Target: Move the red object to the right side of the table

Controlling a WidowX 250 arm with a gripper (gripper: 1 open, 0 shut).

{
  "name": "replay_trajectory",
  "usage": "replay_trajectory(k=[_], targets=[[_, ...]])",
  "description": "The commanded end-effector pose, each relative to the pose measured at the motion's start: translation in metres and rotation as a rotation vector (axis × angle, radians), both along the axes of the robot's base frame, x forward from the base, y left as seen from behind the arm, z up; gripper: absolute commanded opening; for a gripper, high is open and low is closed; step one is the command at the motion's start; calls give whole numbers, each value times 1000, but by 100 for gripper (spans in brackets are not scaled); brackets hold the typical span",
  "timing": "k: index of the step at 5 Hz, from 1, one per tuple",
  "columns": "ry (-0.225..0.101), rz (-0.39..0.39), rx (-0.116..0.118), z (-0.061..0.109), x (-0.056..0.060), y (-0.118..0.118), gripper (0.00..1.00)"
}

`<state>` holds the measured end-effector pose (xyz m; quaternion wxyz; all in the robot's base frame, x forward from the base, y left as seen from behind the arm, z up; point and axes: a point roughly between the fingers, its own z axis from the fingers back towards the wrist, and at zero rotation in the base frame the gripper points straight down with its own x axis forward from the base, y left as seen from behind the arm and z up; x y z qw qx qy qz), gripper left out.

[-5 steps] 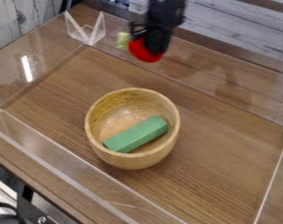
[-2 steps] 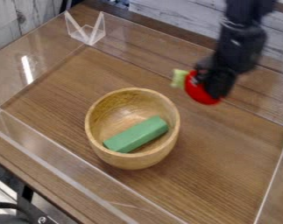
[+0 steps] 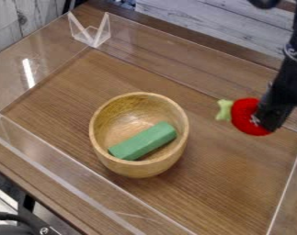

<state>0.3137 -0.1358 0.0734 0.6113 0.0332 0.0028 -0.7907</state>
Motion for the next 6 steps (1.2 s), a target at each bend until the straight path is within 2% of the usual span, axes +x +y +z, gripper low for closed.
replay_trajectory(k=[1,2,4,5,6], targets=[[-61,37,-30,16,16,2,0],[-63,61,-34,16,23,12,0],[-60,220,-41,-8,20,34,0],[-58,212,-49,-24,14,29,0],[-61,232,-46,-29,8,27,0]])
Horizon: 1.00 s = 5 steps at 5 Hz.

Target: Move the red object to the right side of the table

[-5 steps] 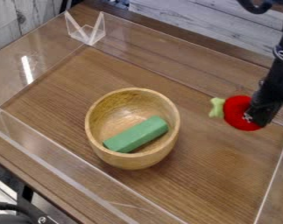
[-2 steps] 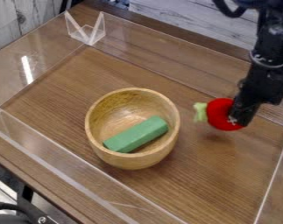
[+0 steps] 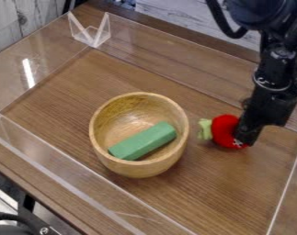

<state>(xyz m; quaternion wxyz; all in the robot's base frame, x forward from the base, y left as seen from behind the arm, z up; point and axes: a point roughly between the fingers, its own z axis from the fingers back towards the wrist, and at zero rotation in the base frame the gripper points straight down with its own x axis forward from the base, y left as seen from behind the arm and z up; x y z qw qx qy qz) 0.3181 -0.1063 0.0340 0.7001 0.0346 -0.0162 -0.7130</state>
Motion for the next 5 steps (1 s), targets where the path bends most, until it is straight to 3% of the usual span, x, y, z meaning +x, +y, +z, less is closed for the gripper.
replay_trajectory(k=[1,4,5], targets=[[-33,74,-5,16,3,2,0],[-36,296,-2,27,0,12,0],[-36,313,-2,26,0,7,0]])
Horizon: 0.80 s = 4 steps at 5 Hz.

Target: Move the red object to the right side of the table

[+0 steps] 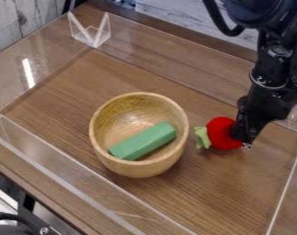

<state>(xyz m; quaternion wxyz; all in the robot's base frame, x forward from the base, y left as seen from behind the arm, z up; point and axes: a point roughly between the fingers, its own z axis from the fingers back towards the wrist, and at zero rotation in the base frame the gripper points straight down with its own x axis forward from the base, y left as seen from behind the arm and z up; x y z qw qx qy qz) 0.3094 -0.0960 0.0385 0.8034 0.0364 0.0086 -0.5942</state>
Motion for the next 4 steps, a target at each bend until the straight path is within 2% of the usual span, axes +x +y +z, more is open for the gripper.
replay_trajectory(k=[1,2,3,4], targets=[[-64,-37,-26,15,9,-20,0],[-61,-70,-33,8,9,-36,100],[-53,-11,-42,4,3,-42,100],[-54,72,-34,15,-4,-39,100]])
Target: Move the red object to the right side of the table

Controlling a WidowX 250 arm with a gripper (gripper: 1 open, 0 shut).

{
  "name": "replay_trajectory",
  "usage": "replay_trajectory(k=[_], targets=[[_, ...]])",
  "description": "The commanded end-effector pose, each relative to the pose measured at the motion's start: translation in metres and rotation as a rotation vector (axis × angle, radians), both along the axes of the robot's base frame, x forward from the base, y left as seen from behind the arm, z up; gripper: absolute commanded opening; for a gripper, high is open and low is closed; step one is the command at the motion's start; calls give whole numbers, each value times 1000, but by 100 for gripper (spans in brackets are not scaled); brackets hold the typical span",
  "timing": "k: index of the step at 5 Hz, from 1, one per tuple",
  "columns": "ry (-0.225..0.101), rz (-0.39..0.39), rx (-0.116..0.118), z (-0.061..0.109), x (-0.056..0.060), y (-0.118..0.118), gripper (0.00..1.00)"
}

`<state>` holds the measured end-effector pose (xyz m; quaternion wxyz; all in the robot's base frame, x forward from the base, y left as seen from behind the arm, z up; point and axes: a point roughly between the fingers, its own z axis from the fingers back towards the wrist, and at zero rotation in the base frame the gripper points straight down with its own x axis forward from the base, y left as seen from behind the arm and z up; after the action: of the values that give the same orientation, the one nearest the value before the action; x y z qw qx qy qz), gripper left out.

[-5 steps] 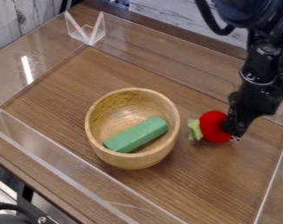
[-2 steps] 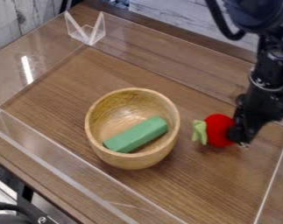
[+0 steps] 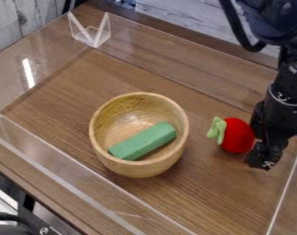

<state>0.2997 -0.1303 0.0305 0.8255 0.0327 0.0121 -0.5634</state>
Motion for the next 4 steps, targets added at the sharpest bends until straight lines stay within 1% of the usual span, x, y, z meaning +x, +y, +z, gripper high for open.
replay_trajectory(k=[1,3,4], targets=[[-61,74,-22,32,0,-2,100],[-67,59,-16,47,-4,-13,100],[-71,43,-14,47,-7,-17,100]])
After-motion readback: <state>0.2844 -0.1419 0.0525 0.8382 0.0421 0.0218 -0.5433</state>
